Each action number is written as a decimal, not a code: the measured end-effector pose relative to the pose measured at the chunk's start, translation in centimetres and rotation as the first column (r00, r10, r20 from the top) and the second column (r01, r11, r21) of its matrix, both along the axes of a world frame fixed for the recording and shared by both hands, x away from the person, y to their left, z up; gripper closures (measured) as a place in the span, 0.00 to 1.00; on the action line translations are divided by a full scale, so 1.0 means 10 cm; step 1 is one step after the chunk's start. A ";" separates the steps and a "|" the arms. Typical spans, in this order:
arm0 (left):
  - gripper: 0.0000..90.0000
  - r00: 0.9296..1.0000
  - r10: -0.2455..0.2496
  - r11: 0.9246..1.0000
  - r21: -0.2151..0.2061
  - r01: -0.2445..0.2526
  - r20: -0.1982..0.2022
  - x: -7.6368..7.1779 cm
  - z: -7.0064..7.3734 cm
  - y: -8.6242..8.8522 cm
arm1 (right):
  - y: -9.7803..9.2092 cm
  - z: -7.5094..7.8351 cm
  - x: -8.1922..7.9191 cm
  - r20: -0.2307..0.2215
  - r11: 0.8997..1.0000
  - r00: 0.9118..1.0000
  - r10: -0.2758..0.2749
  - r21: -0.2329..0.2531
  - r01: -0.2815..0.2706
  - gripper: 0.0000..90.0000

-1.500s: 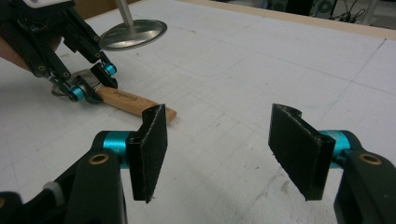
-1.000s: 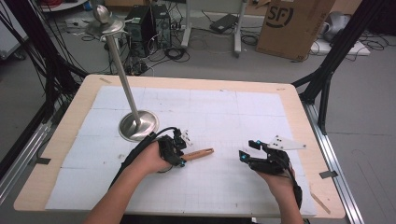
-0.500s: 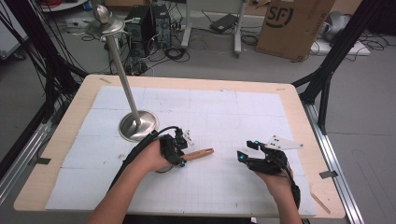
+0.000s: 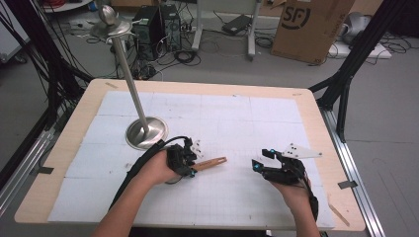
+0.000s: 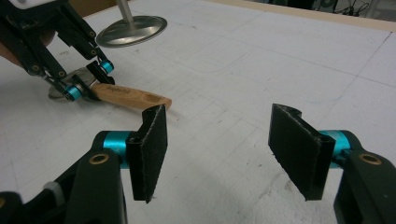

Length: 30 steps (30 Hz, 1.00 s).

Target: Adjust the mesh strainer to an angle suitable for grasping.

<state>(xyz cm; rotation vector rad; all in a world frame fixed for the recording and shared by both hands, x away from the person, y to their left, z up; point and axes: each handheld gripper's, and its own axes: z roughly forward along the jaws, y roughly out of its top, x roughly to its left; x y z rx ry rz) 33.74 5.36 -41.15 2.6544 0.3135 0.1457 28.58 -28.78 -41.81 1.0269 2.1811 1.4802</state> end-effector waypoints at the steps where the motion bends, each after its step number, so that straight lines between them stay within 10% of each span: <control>1: 0.76 1.000 0.002 1.000 -0.013 -0.002 0.003 -0.01 0.01 0.01 | 0.00 0.00 0.00 -0.001 1.000 1.000 -0.001 0.001 0.001 0.41; 16: 0.77 0.997 -0.019 0.978 -0.206 0.033 0.072 -0.13 0.26 0.19 | 0.02 -0.01 0.00 -0.004 1.000 1.000 0.005 -0.004 -0.005 0.41; 30: 0.77 0.995 -0.015 0.930 -0.365 0.051 0.099 -0.23 0.39 0.39 | 0.07 -0.02 -0.01 -0.009 1.000 1.000 0.021 -0.011 -0.022 0.41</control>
